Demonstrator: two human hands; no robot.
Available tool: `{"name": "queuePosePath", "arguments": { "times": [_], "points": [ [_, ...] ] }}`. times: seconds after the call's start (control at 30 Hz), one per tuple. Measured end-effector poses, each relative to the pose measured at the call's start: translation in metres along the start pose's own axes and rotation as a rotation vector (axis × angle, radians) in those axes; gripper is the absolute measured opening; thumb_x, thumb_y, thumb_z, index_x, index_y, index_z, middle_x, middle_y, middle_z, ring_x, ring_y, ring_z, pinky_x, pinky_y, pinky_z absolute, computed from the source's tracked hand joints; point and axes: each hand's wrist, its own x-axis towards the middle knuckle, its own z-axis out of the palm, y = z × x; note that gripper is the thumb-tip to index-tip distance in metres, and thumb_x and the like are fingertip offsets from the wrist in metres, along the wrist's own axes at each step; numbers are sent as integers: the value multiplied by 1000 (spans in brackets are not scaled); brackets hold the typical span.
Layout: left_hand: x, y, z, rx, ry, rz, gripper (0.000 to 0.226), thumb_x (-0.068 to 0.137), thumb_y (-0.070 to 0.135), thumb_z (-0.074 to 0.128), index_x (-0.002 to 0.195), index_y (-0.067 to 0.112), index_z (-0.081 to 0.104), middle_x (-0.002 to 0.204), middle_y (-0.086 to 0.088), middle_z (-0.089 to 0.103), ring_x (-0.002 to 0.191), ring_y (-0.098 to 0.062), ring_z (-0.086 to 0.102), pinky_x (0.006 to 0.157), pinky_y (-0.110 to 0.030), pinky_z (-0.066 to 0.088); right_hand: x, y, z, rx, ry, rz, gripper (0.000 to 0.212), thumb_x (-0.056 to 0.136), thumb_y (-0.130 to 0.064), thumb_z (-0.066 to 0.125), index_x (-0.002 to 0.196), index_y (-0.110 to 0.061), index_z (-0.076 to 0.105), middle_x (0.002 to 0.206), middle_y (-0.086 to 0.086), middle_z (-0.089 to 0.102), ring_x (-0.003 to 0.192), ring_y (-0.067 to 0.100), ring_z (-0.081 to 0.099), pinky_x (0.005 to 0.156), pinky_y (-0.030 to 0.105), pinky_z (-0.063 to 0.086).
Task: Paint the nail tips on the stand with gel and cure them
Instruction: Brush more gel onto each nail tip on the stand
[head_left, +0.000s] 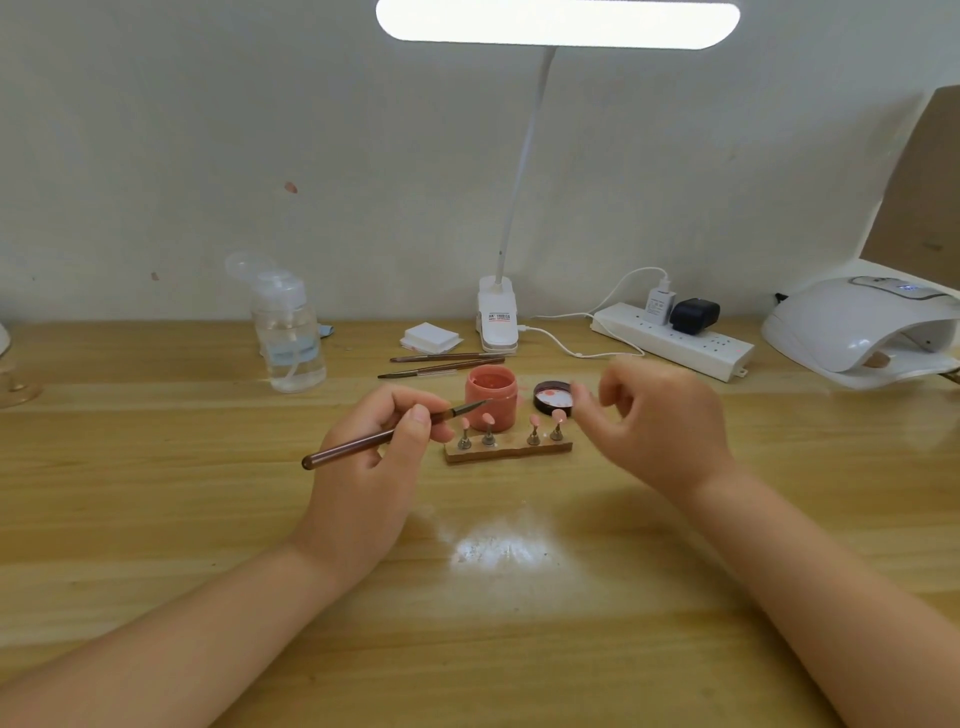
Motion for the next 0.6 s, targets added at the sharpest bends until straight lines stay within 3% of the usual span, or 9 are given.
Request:
{"name": "queuePosePath", "arguments": {
  "times": [0.07,0.17,0.23,0.33,0.4,0.47,0.53,0.6],
  "points": [
    [0,-1,0,4,6,-7,20,91,25,48,91,18,66,83,6,72,83,-9,68,77,-20,52,3,16,3,5,-118,108,33,79,-36,72,62,-15,52,62,-6,50,58,17,47,51,31,39],
    [1,0,0,9,7,-3,23,89,32,48,91,19,66,83,6,72,84,-9,68,76,-19,52,3,34,8,69,-372,299,28,75,-53,67,74,-26,64,85,-10,53,87,15,50,74,35,46],
    [1,-1,0,6,7,-4,22,89,31,48,91,19,66,83,6,72,83,-9,68,77,-20,52,2,36,10,31,-535,306,38,69,-67,61,91,-38,69,89,-15,50,96,13,45,84,36,43],
    [1,-1,-1,4,5,-10,21,90,29,48,91,20,67,84,6,72,84,-9,68,76,-19,52,2,34,16,1,-650,259,52,67,-73,61,108,-42,69,83,-14,53,87,10,47,76,31,41],
    [2,-1,-1,6,11,-17,20,91,26,48,92,20,67,84,5,72,84,-8,67,74,-16,50,2,29,18,67,-695,264,46,71,-68,65,110,-44,68,78,-12,55,77,6,51,63,25,38],
    [3,-2,-2,14,19,-23,20,91,24,47,91,19,67,85,5,72,84,-9,67,74,-17,50,2,27,18,122,-714,272,31,73,-63,68,101,-49,70,75,-8,57,69,7,52,57,24,36],
    [3,-1,-3,21,22,-30,21,91,24,47,92,19,67,85,5,72,84,-9,67,74,-18,51,3,26,17,151,-699,282,18,70,-62,71,86,-54,68,76,-6,58,70,10,55,59,27,39],
    [4,0,-2,22,24,-42,21,91,25,46,91,19,67,85,5,72,83,-8,67,75,-19,51,2,25,14,185,-723,294,23,68,-62,73,89,-55,67,79,-6,58,75,10,56,65,28,44]
  ]
}}
